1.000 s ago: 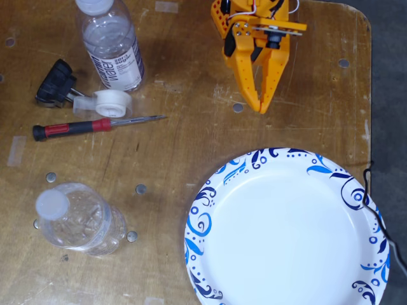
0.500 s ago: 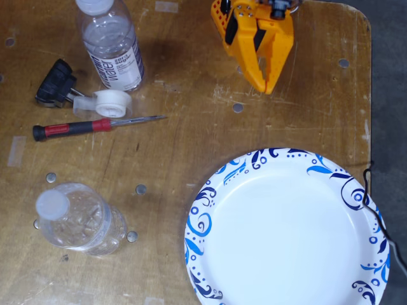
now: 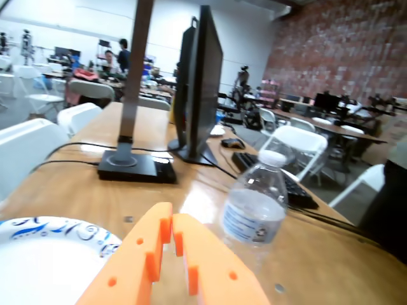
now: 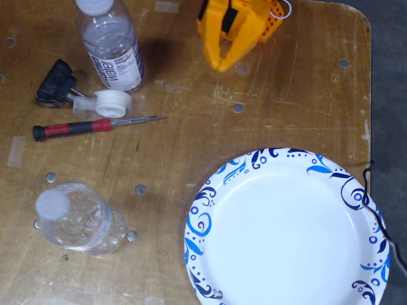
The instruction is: Move the bottles to the plate
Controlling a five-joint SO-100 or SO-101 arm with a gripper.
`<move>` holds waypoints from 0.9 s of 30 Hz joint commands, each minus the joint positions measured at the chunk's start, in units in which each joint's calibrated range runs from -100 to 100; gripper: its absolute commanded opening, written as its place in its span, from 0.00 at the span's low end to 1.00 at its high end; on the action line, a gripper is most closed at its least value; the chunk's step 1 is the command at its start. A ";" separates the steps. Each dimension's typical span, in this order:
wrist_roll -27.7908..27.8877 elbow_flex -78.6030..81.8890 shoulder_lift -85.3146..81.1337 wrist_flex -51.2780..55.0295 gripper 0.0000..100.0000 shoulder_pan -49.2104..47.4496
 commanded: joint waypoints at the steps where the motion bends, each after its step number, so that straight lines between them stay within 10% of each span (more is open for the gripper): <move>1: -0.30 -9.13 7.89 0.09 0.08 2.84; 27: -4.94 -46.69 67.17 -18.89 0.49 6.72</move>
